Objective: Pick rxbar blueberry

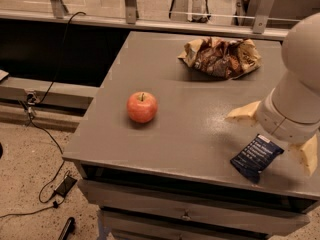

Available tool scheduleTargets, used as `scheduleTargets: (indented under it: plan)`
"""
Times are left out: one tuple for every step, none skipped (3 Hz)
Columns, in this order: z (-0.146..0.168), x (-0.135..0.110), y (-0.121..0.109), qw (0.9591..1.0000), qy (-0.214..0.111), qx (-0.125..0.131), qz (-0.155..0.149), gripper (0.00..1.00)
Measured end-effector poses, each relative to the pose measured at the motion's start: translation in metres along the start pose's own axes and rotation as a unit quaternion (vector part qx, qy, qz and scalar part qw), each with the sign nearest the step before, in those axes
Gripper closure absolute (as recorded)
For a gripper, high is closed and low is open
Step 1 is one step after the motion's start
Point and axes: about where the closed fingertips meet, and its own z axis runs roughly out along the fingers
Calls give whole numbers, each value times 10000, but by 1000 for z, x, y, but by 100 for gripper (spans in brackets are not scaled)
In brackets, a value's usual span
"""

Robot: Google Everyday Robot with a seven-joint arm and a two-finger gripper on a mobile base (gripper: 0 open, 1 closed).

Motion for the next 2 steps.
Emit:
scheduleTargets:
  plan:
    - [9, -6, 2, 9999, -92, -48, -115, 0]
    - [14, -10, 2, 9998, -22, -109, -160, 19]
